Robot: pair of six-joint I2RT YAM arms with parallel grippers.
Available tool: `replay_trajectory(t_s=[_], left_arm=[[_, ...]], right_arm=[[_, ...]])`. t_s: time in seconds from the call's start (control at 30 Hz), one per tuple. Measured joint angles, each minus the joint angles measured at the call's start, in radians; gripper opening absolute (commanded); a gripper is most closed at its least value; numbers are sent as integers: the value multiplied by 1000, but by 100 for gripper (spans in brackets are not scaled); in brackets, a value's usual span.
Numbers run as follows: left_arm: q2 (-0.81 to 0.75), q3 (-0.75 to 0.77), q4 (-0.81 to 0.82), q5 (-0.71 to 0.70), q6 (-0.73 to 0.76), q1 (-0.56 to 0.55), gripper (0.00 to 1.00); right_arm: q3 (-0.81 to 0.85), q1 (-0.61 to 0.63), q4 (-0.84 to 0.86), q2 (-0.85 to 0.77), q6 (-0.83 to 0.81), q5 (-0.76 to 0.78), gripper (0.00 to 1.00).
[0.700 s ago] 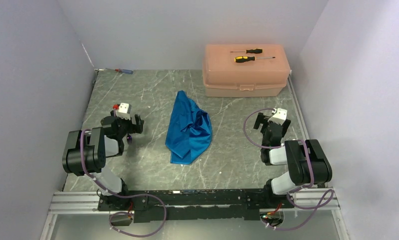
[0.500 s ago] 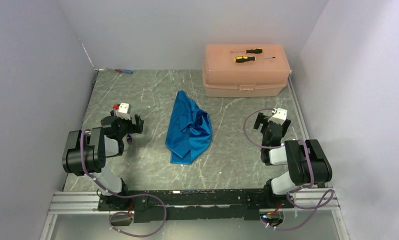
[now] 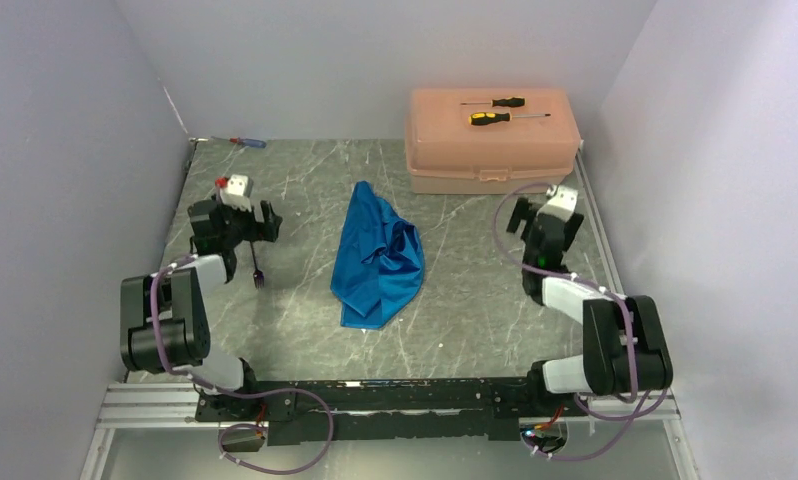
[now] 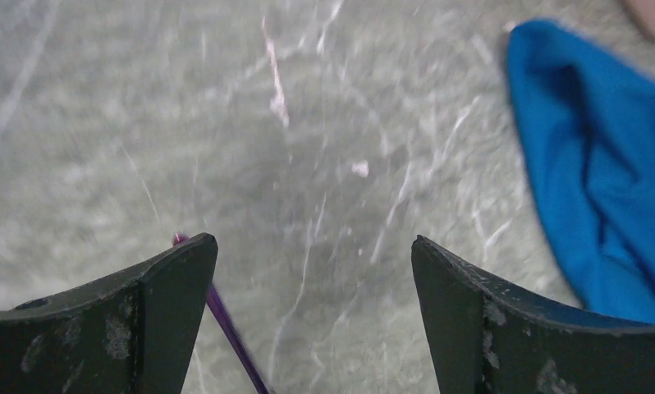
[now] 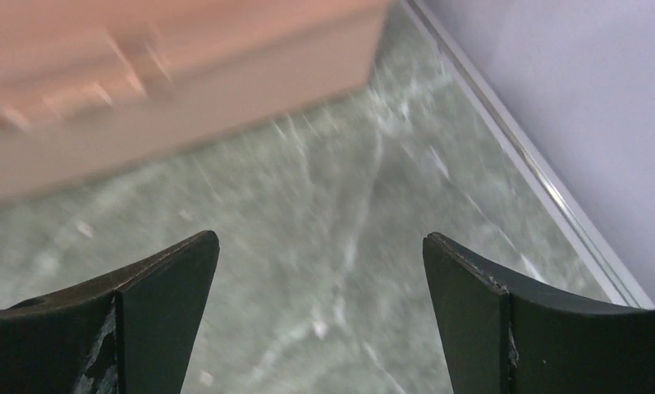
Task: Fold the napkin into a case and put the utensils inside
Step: Pick up the crumpled napkin from the center of the board.
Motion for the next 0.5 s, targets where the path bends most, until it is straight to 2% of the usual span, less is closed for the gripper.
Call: replay_trajectory(t_s=[0.07, 0.17, 0.23, 0.33, 0.4, 0.5], left_arm=[[-51, 66, -79, 32, 15, 4, 94], [-109, 167, -258, 118, 66, 5, 94], [-87, 315, -494, 200, 137, 5, 94], [-5, 536, -782, 294, 240, 3, 94], [37, 650, -965, 352, 342, -2, 94], [38, 680, -1155, 384, 478, -27, 94]], right_arm=[[117, 6, -136, -47, 55, -7, 100], [167, -7, -251, -161, 231, -54, 100], [168, -71, -361, -231, 380, -121, 100], [184, -130, -486, -253, 463, -188, 100], [197, -85, -580, -270, 478, -224, 100], [223, 80, -686, -311, 463, -219, 100]])
